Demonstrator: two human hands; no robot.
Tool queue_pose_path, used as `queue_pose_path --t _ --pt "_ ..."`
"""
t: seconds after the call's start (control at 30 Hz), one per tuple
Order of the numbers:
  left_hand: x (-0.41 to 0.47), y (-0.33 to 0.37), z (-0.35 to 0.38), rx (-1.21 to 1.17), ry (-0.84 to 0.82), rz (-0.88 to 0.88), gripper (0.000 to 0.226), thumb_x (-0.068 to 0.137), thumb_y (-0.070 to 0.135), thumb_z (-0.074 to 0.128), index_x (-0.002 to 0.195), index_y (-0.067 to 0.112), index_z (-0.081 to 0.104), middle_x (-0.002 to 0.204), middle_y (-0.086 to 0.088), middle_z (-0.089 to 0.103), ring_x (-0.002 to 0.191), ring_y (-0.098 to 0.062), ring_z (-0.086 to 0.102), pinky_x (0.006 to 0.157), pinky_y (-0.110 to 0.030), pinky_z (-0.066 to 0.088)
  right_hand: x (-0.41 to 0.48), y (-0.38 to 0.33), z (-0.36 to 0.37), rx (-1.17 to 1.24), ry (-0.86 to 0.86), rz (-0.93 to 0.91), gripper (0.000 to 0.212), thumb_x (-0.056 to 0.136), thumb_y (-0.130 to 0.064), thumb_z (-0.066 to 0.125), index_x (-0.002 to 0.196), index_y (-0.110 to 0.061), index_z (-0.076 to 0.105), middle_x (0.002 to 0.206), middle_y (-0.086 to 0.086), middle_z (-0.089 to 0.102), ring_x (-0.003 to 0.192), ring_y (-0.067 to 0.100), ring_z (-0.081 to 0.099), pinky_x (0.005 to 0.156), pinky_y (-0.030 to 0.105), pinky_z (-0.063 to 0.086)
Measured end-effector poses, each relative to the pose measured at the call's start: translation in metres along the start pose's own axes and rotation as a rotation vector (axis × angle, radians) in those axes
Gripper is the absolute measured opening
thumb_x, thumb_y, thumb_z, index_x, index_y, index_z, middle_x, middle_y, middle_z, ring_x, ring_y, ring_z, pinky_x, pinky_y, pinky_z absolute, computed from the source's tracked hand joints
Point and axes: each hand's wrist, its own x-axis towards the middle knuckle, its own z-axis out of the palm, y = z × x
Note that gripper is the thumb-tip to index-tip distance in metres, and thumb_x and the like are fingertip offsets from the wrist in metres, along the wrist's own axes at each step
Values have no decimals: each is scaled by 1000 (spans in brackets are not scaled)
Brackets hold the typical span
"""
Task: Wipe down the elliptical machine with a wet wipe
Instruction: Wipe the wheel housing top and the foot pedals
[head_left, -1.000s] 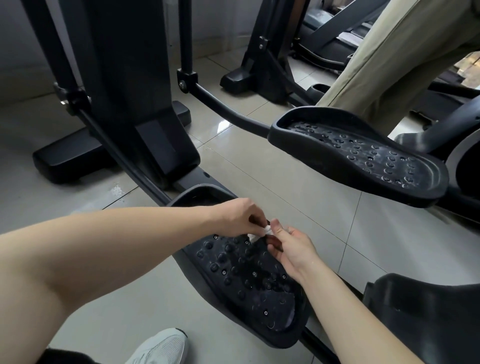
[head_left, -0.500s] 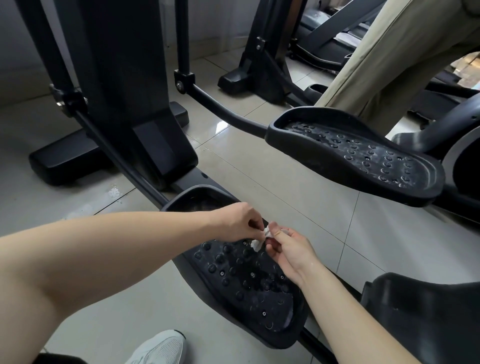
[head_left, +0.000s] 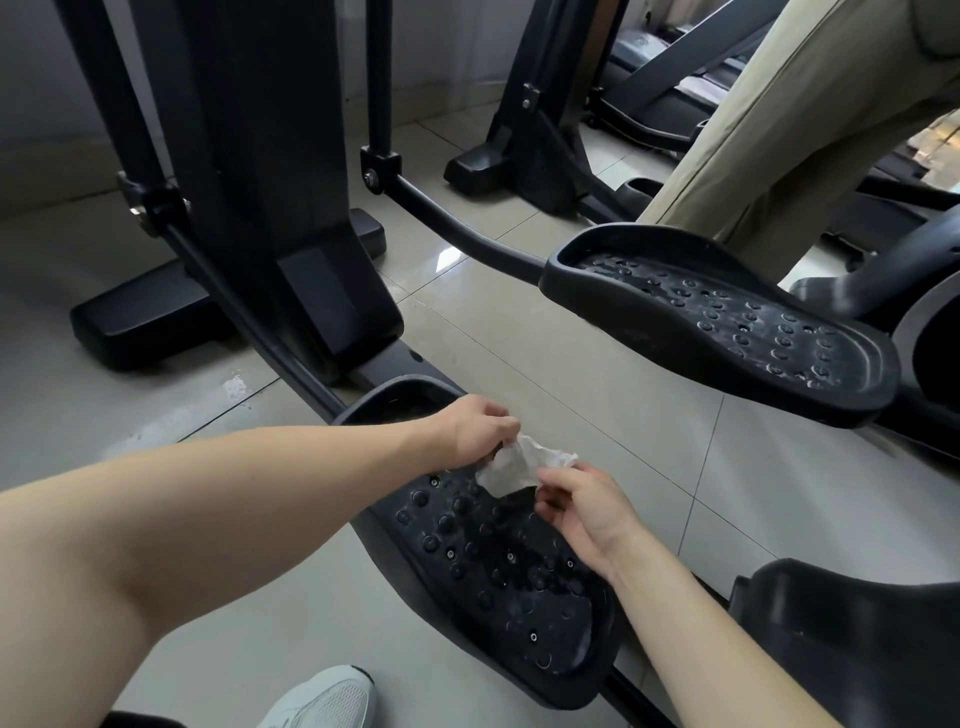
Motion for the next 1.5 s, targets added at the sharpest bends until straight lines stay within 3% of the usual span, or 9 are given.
queue_pose_path --t 0.13,0.23,0.4,0.57,0.7,0.8,1.1,1.27,1.5 --pt "6 -5 -5 79 -4 -41 20 92 26 57 79 12 63 62 -4 59 54 -18 48 53 -25 39 -1 -5 7 274 -177 36 26 104 -8 49 123 -1 65 121 19 72 111 29 69 95 43 55" --pt "11 -9 -8 178 64 19 22 98 30 58 87 13 65 69 3 62 59 -12 53 53 -25 39 10 -12 11 254 -140 0 23 105 -5 48 123 2 61 120 24 71 110 34 70 85 44 61" --pt "17 -21 -33 423 247 0 21 98 29 49 104 18 65 100 0 69 91 -22 64 82 -38 55 49 -42 13 -649 416 -459 25 98 -32 64 83 -12 66 78 0 72 75 19 69 71 36 58" --pt "12 -33 -59 556 390 -20 20 96 25 43 105 23 61 102 3 66 92 -24 61 79 -37 52 49 -8 34 -1113 167 -455 23 98 -33 62 82 -21 52 71 -6 55 64 10 49 54 27 38" --pt "8 -42 -77 584 453 -6 23 95 25 44 107 23 63 102 3 67 91 -24 61 76 -36 49 45 4 19 -1011 148 -556 23 99 -44 61 91 -25 72 75 -22 63 73 -2 57 62 12 41" --pt "2 -50 -88 607 495 -14 22 95 25 44 106 24 63 103 5 66 93 -25 61 78 -37 49 52 9 15 -909 167 -614 11 97 -29 69 95 -26 80 96 -25 72 92 -5 64 73 3 42" --pt "-17 -74 -125 614 360 -233 29 87 27 48 75 13 69 74 -2 67 78 -25 64 71 -36 58 80 19 32 -941 259 -649 15 97 -23 68 105 -20 80 90 -7 75 83 15 64 74 29 50" --pt "-20 -77 -141 422 252 -216 27 81 15 53 85 17 79 85 -1 75 87 -21 71 82 -38 61 93 10 60 -978 220 -704 15 98 -27 67 99 -23 81 93 -8 74 87 14 64 75 32 51" --pt "-21 -77 -151 192 231 -265 47 89 -5 39 104 14 79 97 -3 75 88 -19 71 70 -20 52 126 -14 146 -1106 95 -671 18 100 -32 63 96 -24 78 95 -8 70 92 15 60 80 31 48"
